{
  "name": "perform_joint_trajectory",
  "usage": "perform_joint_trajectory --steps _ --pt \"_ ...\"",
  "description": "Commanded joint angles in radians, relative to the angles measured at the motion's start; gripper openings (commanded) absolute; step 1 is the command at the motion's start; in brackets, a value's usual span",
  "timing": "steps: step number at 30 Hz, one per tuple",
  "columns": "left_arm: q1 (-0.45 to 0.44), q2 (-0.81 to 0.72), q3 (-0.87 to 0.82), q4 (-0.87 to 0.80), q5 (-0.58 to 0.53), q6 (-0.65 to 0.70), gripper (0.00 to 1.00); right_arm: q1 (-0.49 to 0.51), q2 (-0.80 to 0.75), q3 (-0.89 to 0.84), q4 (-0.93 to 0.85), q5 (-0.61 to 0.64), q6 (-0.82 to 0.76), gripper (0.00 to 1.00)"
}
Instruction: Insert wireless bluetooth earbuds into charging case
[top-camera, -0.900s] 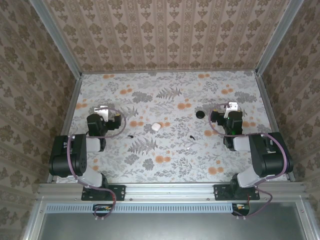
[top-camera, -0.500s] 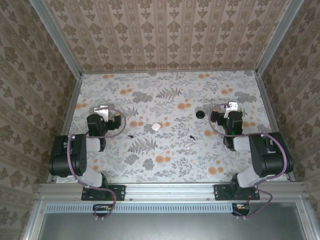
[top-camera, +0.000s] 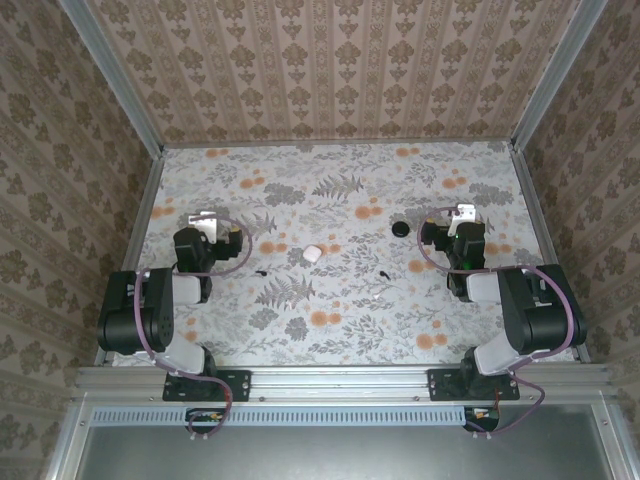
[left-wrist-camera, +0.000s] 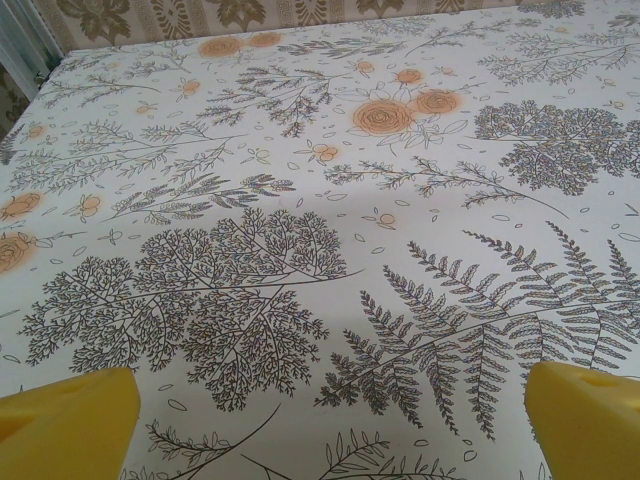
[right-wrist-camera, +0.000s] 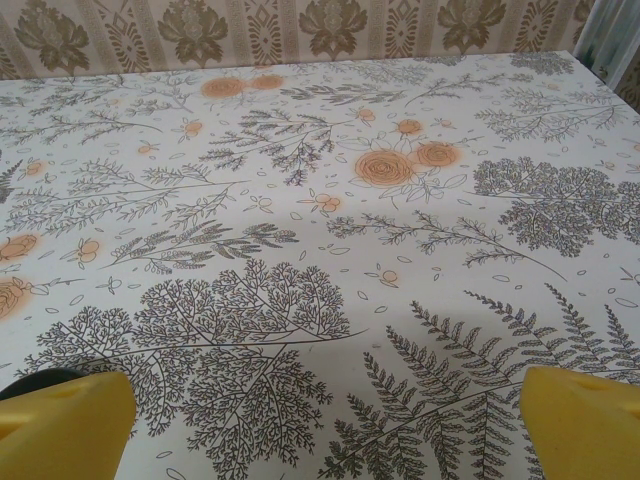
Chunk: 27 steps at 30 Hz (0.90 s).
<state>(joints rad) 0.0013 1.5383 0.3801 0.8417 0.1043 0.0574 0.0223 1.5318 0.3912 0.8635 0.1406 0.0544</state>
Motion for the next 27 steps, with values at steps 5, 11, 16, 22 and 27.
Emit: perform_joint_trajectory --steps 5,11,16,22,27 --pt "0.0 -0.003 0.02 0.017 -0.008 0.013 1.0 0.002 -0.002 0.015 -0.004 -0.024 -0.011 1.0" --pt "0.001 -0.003 0.019 0.017 -0.005 0.011 1.0 0.003 -0.002 0.014 -0.004 -0.024 -0.011 1.0" --pt "0.004 -0.003 0.02 0.016 0.0 0.01 1.0 0.003 -0.002 0.014 -0.005 -0.025 -0.011 1.0" --pt "0.025 -0.002 0.022 0.016 0.027 -0.002 1.0 0.003 -0.002 0.018 -0.008 -0.028 -0.01 1.0" --pt "0.034 -0.005 0.012 0.033 0.037 -0.014 1.0 -0.002 -0.003 0.005 0.013 -0.043 -0.01 1.0"
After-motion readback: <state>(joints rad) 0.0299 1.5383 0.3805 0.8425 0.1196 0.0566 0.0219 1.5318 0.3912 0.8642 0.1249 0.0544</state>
